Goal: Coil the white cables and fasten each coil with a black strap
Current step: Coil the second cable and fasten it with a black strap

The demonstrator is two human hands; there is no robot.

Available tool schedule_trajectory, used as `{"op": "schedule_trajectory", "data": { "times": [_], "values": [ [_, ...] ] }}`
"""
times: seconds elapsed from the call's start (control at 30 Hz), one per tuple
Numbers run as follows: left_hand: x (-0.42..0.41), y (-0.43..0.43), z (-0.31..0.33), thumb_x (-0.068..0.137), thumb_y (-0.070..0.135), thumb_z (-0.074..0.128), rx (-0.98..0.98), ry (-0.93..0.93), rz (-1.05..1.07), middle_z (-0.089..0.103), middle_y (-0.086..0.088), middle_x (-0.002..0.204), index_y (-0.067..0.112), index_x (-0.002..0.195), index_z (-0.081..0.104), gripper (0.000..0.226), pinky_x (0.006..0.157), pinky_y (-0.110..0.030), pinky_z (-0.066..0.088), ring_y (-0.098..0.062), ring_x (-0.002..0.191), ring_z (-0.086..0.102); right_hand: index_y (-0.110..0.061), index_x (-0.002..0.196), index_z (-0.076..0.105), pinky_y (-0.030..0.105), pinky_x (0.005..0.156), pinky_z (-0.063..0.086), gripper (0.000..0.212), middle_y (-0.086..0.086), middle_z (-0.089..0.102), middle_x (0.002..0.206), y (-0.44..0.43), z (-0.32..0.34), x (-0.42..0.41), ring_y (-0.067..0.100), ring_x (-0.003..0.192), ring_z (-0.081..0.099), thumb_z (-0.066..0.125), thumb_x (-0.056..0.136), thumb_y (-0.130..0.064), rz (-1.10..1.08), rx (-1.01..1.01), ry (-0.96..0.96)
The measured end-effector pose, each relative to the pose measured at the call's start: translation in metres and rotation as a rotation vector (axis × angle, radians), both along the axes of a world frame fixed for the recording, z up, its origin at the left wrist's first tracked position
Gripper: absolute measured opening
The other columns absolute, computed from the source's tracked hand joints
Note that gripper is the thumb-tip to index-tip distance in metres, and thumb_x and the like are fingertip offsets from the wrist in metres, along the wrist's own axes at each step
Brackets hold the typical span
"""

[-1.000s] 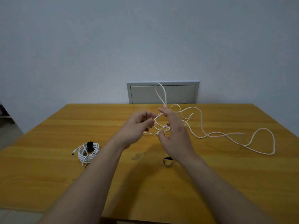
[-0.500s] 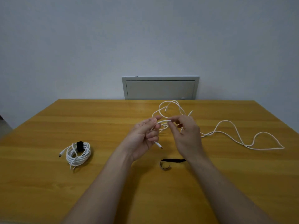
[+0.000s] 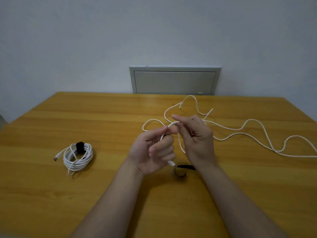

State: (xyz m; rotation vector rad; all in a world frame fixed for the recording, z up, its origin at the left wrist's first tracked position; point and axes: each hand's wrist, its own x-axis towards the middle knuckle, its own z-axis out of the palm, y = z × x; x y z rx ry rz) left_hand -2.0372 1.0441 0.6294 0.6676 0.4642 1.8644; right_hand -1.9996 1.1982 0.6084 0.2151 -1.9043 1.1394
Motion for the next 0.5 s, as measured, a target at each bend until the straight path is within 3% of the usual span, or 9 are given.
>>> {"op": "schedule_trajectory", "data": {
  "times": [0.1, 0.17, 0.23, 0.3, 0.4, 0.5],
  "values": [
    [-0.002, -0.005, 0.002, 0.107, 0.01, 0.027, 0.075, -0.145, 0.088, 0.063, -0.012, 0.076, -0.009, 0.121, 0.055, 0.036, 0.06, -0.026, 0.042, -0.015, 0.056, 0.049, -0.023, 0.111, 0.075, 0.019, 0.058, 0.036, 0.017, -0.007, 0.052, 0.065, 0.002, 0.002, 0.002, 0.006, 0.058, 0.043, 0.07, 0.096, -0.017, 0.005, -0.036, -0.063],
    [-0.007, -0.01, 0.003, 0.107, 0.007, 0.025, 0.128, -0.244, 0.152, 0.064, -0.016, 0.088, -0.011, 0.127, 0.052, 0.037, 0.065, -0.026, 0.044, -0.021, 0.066, 0.06, -0.034, 0.099, 0.07, 0.034, 0.051, 0.039, 0.016, -0.001, 0.052, 0.058, 0.006, 0.002, 0.004, 0.013, 0.051, 0.043, 0.072, 0.095, -0.019, -0.028, -0.055, -0.126],
    [-0.011, -0.012, 0.002, 0.107, 0.005, 0.03, 0.148, -0.285, 0.23, 0.065, -0.015, 0.09, -0.009, 0.133, 0.05, 0.035, 0.066, -0.024, 0.039, -0.02, 0.067, 0.059, -0.032, 0.093, 0.07, 0.043, 0.05, 0.041, 0.011, 0.0, 0.054, 0.056, 0.01, -0.001, 0.004, 0.019, 0.05, 0.047, 0.071, 0.096, -0.021, -0.065, 0.012, -0.164],
    [-0.013, -0.013, 0.001, 0.108, 0.007, 0.033, 0.163, -0.3, 0.295, 0.067, -0.012, 0.091, -0.006, 0.138, 0.049, 0.037, 0.066, -0.023, 0.033, -0.018, 0.063, 0.054, -0.024, 0.09, 0.073, 0.037, 0.048, 0.038, 0.009, -0.006, 0.053, 0.055, 0.01, -0.004, 0.004, 0.016, 0.05, 0.048, 0.068, 0.096, -0.027, -0.083, 0.126, -0.202],
    [-0.018, -0.014, -0.002, 0.107, 0.007, 0.036, 0.246, -0.335, 0.34, 0.068, -0.01, 0.09, -0.005, 0.14, 0.048, 0.038, 0.066, -0.026, 0.031, -0.017, 0.061, 0.044, -0.025, 0.099, 0.077, 0.029, 0.051, 0.035, 0.014, -0.014, 0.05, 0.057, 0.006, -0.004, 0.004, 0.007, 0.052, 0.046, 0.065, 0.095, -0.031, -0.076, 0.256, -0.242],
    [-0.025, -0.017, -0.006, 0.105, 0.006, 0.04, 0.308, -0.362, 0.402, 0.068, -0.006, 0.089, -0.002, 0.139, 0.05, 0.036, 0.064, -0.027, 0.033, -0.017, 0.06, 0.048, -0.025, 0.095, 0.077, 0.026, 0.054, 0.034, 0.012, -0.02, 0.044, 0.058, 0.003, -0.001, 0.007, 0.003, 0.056, 0.045, 0.066, 0.092, -0.027, -0.09, 0.361, -0.249]
  ]
}}
